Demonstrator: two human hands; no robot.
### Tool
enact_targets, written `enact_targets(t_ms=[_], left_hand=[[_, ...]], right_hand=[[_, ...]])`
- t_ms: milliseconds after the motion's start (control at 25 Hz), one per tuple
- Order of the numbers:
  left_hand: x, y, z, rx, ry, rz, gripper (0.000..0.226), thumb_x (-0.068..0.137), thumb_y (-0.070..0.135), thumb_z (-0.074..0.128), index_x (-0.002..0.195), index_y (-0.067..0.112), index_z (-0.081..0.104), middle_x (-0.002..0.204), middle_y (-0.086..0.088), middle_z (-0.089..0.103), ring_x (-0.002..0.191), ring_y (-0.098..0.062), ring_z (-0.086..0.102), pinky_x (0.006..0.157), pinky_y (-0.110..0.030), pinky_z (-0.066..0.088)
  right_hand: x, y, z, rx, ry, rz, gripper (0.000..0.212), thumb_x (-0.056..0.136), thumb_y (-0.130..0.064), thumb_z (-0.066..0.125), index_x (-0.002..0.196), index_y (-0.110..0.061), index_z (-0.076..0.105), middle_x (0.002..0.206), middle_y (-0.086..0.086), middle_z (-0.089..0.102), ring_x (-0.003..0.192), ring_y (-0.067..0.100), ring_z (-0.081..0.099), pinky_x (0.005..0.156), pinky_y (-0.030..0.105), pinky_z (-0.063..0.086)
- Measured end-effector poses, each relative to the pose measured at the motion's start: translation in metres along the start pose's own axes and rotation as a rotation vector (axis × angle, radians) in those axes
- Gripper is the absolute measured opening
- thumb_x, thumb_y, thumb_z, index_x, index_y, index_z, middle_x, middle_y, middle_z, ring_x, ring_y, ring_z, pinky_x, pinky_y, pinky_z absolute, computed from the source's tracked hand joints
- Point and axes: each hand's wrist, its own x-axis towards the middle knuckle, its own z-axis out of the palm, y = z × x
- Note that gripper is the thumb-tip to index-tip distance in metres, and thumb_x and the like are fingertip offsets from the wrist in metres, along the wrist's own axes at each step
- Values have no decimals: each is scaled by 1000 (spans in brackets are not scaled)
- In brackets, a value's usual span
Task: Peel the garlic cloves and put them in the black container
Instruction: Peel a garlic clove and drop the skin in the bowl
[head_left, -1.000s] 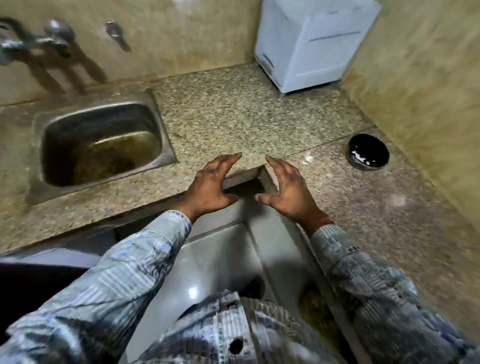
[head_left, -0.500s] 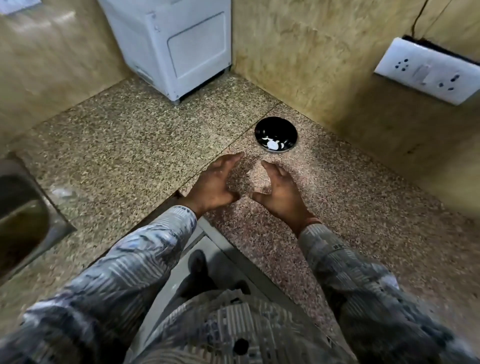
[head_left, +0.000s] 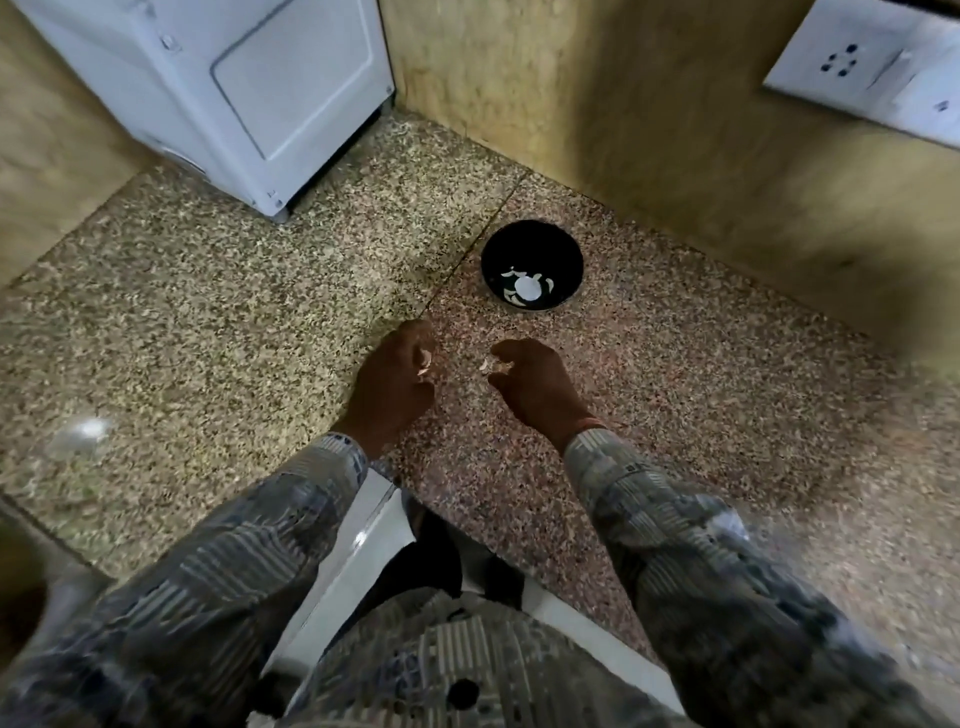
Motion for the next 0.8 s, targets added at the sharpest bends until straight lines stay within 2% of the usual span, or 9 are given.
enact_targets(t_ms=[80, 160, 240, 360, 440, 520, 640, 720, 800], left_hand=[[2, -18, 0, 14, 3, -18, 54, 73, 11, 76, 124, 14, 57, 102, 4, 61, 87, -16, 55, 73, -26, 38], [5, -34, 0, 37, -37, 3, 33, 70, 15, 69, 100, 16, 53, 84, 5, 53, 73, -17, 50, 64, -30, 34], [10, -45, 0, 68, -81, 29, 27, 67, 17, 66, 91, 17, 52, 79, 4, 51, 72, -21, 51, 62, -33, 33], [19, -53, 3, 132, -92, 81, 27, 70, 11, 75, 95, 15, 64, 87, -1, 61, 81, -26, 61, 67, -29, 35], [27, -56, 3, 161, -91, 125, 30, 71, 9, 79, 100, 14, 71, 94, -7, 71, 87, -30, 67, 73, -31, 46], [33, -60, 3, 202, -109, 178, 33, 72, 8, 81, 104, 12, 74, 99, -10, 75, 90, -32, 71, 79, -33, 55], [35, -62, 8, 349, -150, 298, 35, 72, 10, 84, 107, 10, 76, 97, -12, 76, 87, -34, 72, 77, -38, 59], [36, -64, 14, 397, -171, 307, 30, 79, 14, 80, 109, 12, 75, 97, -11, 74, 88, -34, 71, 77, -39, 58], [41, -65, 17, 385, -179, 266, 29, 87, 15, 71, 115, 15, 73, 102, -9, 74, 94, -32, 70, 83, -39, 59]], right_hand=[[18, -4, 16, -57, -23, 8, 40, 90, -15, 74, 130, -16, 70, 129, 12, 63, 116, 31, 63, 103, 37, 49], [32, -2, 33, -157, -31, -12, 34, 91, -10, 69, 124, -17, 73, 122, 14, 63, 110, 33, 64, 94, 35, 50], [37, 3, 45, -225, -15, 3, 26, 90, -6, 66, 112, -16, 76, 114, 14, 63, 101, 35, 65, 84, 36, 51], [36, 8, 51, -267, 54, 11, 14, 88, -2, 64, 96, -8, 75, 101, 17, 62, 91, 40, 64, 75, 39, 51], [34, 5, 51, -257, 59, 32, 11, 91, -2, 62, 96, -5, 71, 101, 18, 62, 90, 39, 63, 73, 35, 47], [32, -7, 45, -148, 107, 99, 8, 95, -7, 61, 98, -6, 68, 98, 16, 66, 87, 36, 63, 70, 33, 44], [42, -29, 25, 170, 331, 226, 9, 91, -12, 60, 90, -19, 66, 83, 0, 71, 77, 24, 66, 66, 33, 48], [58, -34, 7, 390, 419, 307, 14, 83, -31, 58, 92, -32, 68, 81, -7, 75, 78, 18, 72, 73, 44, 60], [69, -24, -7, 487, 437, 335, 18, 75, -45, 58, 88, -43, 70, 82, -6, 77, 79, 18, 76, 75, 51, 63]])
